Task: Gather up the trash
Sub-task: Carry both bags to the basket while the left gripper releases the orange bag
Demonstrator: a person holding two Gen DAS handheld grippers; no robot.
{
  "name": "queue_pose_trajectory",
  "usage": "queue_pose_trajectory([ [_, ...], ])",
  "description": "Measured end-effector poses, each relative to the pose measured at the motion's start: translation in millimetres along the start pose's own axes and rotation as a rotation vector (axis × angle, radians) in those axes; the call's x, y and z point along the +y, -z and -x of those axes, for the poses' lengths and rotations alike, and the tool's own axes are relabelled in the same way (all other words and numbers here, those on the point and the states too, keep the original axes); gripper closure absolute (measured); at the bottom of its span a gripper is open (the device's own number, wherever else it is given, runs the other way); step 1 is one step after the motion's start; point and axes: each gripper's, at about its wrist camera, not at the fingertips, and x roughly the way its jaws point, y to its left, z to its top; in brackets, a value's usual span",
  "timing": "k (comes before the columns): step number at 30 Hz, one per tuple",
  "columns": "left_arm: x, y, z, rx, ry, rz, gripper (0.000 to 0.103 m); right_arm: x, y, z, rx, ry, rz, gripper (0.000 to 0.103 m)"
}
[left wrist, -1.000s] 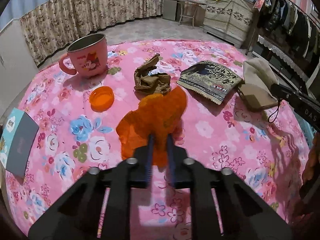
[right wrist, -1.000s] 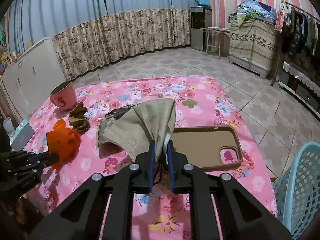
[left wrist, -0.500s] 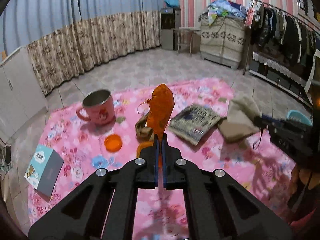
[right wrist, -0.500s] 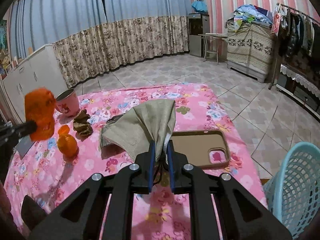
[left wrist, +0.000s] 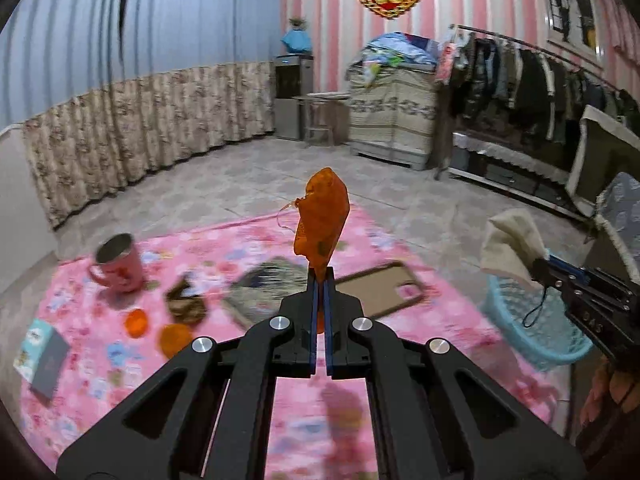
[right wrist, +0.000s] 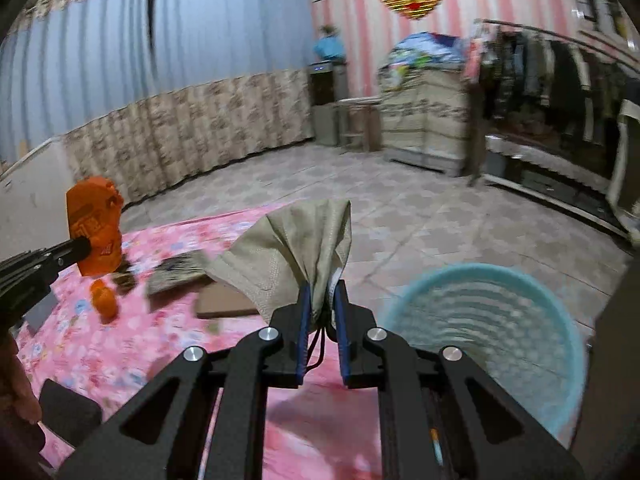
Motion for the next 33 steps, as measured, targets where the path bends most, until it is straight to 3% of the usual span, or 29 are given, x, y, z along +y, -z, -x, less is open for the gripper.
queue_pose_trajectory([
  [6, -73, 2, -15, 0.015, 0.094, -0.067, 0.102, -75, 15, 23, -0.008, 0.144, -0.080, 0.090],
  [10, -128, 7, -30, 0.028, 0.203, -0.093, 0.102, -116, 25, 27, 0.012, 0.215, -0.129, 0.090],
  [15, -181, 15, -48, 0.042, 0.298, -0.145, 0.102, -145, 29, 23, 0.021, 0.264, -0.166, 0.090],
  [24, -237, 22, -78, 0.094, 0.356, -0.207, 0.100, -178, 31, 17, 0.035, 0.293, -0.211, 0.090],
  [27, -239, 20, -84, 0.101, 0.351, -0.204, 0.070, -181, 34, 15, 0.040, 0.294, -0.213, 0.090],
  [28, -237, 19, -85, 0.101, 0.347, -0.197, 0.055, -179, 35, 15, 0.042, 0.293, -0.214, 0.090],
  [29, -234, 18, -85, 0.100, 0.346, -0.192, 0.048, -178, 36, 15, 0.044, 0.293, -0.215, 0.090],
  [33, -221, 12, -83, 0.081, 0.292, -0.178, 0.039, -175, 38, 8, 0.065, 0.290, -0.205, 0.090],
])
